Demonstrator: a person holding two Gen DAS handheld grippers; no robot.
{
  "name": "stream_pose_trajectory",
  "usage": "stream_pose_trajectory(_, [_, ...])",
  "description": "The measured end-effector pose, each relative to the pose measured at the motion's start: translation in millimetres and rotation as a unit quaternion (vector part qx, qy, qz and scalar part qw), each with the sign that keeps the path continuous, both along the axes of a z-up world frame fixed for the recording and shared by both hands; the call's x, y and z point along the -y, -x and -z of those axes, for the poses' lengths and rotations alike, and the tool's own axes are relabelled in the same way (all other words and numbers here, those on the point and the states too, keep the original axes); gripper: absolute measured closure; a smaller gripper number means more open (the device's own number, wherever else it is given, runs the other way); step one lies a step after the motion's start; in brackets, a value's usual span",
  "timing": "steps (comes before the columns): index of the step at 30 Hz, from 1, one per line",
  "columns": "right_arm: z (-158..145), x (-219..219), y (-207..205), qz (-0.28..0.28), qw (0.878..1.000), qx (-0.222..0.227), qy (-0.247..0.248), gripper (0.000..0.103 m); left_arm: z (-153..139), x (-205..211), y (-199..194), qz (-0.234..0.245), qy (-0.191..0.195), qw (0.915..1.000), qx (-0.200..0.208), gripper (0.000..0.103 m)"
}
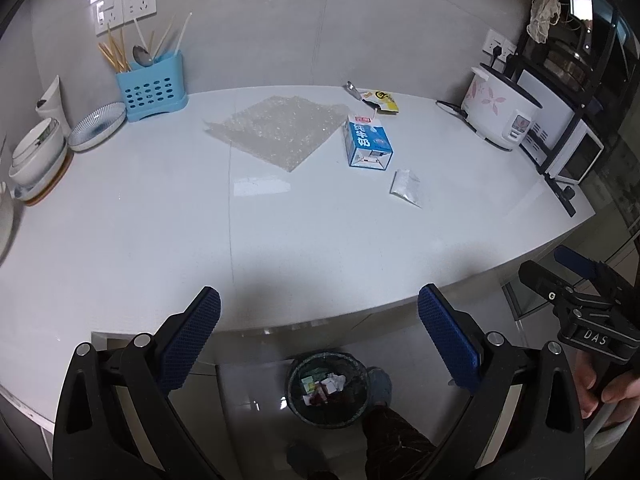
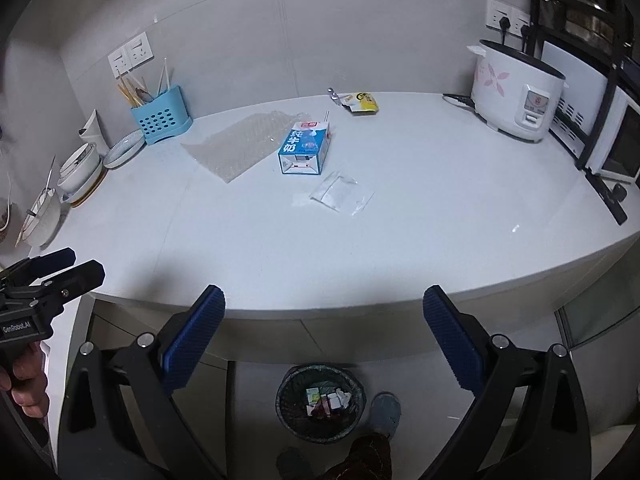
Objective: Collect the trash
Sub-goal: 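Raise both open tools up from the bin back over the counter, then grasp the clear plastic bag with right tool while left tool approaches the milk carton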
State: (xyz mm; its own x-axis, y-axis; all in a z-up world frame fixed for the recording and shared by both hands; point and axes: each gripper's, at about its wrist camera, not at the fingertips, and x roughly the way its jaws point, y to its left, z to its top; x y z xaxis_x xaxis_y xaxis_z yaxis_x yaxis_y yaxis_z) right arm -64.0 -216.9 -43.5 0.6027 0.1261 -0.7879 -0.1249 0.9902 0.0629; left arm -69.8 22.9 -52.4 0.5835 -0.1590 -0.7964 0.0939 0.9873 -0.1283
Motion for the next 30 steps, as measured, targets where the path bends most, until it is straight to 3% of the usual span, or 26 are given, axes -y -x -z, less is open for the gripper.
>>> stream_pose_trajectory(7, [25.7,1.2,-81.3,-0.07,0.997,-0.032,0.021,0.008,0.0,8.1,-45.9,-0.025,0.001,0.9997,-0.006,0.006])
stream_pose_trajectory(16, [79.8,-6.0,-195.3,-0.176,0.978,-0.098,0.048,0.008,16.6,16.0,-96.5,-0.064,-0.008,0.9972,-0.037,0.006])
stream_pose_trajectory(26, [115.9,-22.9,-234.1,-0.264,0.951,-0.144,0.07,0.015,29.3,27.1,-132.1,-0.1,-0.006,0.9927,-0.068,0.006])
stream_pose_trajectory(30, [124.5,-28.3,-234.4,-0.289,0.941,-0.153,0.089,0.024,32.4,31.7,-142.2,-0.109,-0.004,0.9911,-0.076,0.006])
